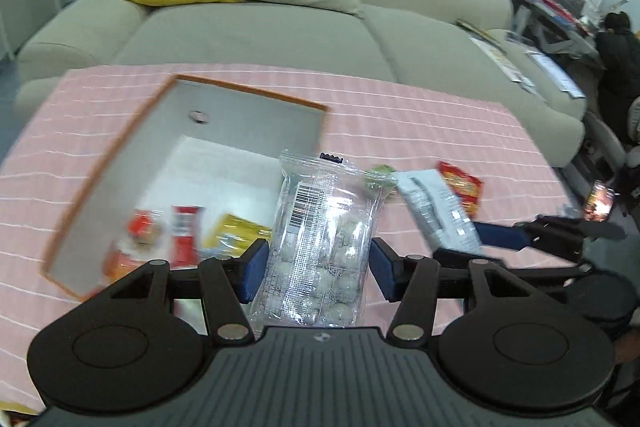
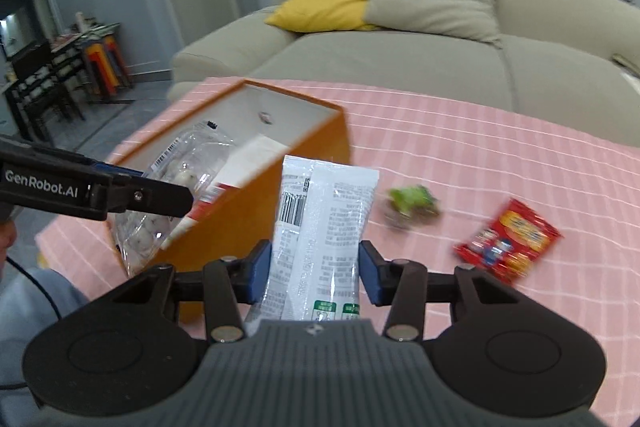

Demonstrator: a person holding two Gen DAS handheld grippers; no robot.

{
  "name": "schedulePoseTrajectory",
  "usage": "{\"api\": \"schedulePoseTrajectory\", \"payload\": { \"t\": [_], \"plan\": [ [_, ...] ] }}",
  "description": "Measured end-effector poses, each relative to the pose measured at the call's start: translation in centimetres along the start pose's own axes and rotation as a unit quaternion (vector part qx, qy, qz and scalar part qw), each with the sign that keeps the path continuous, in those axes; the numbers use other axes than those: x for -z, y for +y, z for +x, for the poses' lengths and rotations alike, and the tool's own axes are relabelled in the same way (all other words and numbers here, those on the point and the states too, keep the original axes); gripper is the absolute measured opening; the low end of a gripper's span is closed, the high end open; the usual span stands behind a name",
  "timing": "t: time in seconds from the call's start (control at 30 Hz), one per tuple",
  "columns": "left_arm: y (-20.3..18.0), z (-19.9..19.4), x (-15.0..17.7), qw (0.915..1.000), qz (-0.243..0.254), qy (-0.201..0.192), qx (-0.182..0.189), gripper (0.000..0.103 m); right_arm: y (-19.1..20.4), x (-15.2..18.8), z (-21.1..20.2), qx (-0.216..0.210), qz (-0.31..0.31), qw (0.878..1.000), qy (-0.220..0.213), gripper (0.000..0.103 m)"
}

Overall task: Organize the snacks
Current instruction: 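Carry the white packet and egg pack into the shoebox and release both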

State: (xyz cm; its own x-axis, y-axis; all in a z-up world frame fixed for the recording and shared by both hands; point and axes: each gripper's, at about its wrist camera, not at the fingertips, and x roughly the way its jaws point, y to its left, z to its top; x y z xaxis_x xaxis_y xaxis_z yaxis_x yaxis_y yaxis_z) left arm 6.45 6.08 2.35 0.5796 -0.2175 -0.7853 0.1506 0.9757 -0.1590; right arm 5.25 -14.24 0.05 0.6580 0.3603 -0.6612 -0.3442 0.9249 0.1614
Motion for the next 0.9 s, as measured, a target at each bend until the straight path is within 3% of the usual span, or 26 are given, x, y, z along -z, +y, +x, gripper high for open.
{"api": "schedulePoseTrajectory", "payload": {
  "t": [0.17,0.23,0.43,0.67,0.9],
  "plan": [
    [3.6,-0.2,-2.1,0.9989,0.005,0.006,-0.047,0.063,3.3,-4.0,1.6,-0.027,-0.046,0.999,-0.001,0.045],
    [4.9,0.3,-3.0,0.9988,-0.005,0.009,-0.049,0.063,4.5,-5.8,2.6,-0.046,-0.051,0.998,0.004,0.045],
    [7.9,3.4,-4.6,0.9981,-0.032,0.026,-0.045,0.063,7.2,-9.8,6.6,-0.054,-0.077,0.995,0.017,0.045],
    [10.6,7.6,-4.7,0.9936,-0.04,0.077,-0.073,0.063,7.8,-12.1,13.4,-0.014,-0.131,0.989,0.068,0.045],
    [10.9,11.1,-4.5,0.9888,-0.039,0.121,-0.078,0.063,7.5,-11.4,18.3,0.009,-0.17,0.978,0.118,0.045]
  ]
}}
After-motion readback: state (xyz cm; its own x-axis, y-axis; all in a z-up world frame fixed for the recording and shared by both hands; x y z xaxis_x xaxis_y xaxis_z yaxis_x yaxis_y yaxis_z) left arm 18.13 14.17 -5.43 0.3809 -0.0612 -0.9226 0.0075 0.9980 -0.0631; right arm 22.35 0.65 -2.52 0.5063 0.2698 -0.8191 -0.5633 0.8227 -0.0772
